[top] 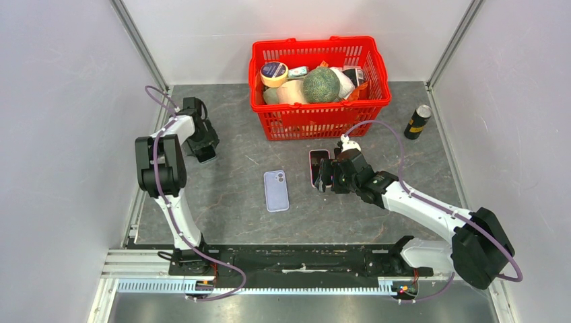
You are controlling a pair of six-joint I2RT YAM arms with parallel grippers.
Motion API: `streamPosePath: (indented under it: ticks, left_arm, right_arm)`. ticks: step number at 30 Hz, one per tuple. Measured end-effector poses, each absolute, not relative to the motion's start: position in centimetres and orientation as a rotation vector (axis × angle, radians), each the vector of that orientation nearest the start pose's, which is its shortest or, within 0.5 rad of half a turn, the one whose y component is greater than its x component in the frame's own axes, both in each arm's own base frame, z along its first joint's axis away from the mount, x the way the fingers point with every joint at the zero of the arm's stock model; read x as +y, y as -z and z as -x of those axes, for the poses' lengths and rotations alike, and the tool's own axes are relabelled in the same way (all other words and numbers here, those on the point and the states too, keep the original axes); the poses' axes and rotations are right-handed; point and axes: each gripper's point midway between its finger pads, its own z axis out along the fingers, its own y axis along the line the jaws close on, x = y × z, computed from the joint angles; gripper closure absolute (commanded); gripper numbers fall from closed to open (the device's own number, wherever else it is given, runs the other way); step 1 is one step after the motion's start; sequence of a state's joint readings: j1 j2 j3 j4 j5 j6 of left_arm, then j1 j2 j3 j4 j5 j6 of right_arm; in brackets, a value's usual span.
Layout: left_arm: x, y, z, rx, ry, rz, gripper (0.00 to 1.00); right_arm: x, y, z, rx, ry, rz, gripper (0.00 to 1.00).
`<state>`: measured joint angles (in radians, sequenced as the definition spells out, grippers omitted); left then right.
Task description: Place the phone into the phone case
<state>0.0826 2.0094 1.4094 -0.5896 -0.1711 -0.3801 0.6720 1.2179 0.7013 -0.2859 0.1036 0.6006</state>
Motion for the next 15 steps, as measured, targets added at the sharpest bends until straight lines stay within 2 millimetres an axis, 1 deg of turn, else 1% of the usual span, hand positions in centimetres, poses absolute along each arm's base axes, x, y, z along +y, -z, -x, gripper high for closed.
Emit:
streamPosePath:
  ticks: [9, 15]
  left_arm:
    - [4.66, -1.68, -42.36, 2.653, -0.121, 0.684, 0.47]
    - [4.58, -1.71, -42.22, 2.639, -0.113, 0.709, 0.53]
  right_arm:
    - [20.45, -8.79, -24.79, 2.423, -0.484, 0.037, 0.03]
    - [20.45, -8.79, -24.79, 2.423, -0.484, 0.037, 0.03]
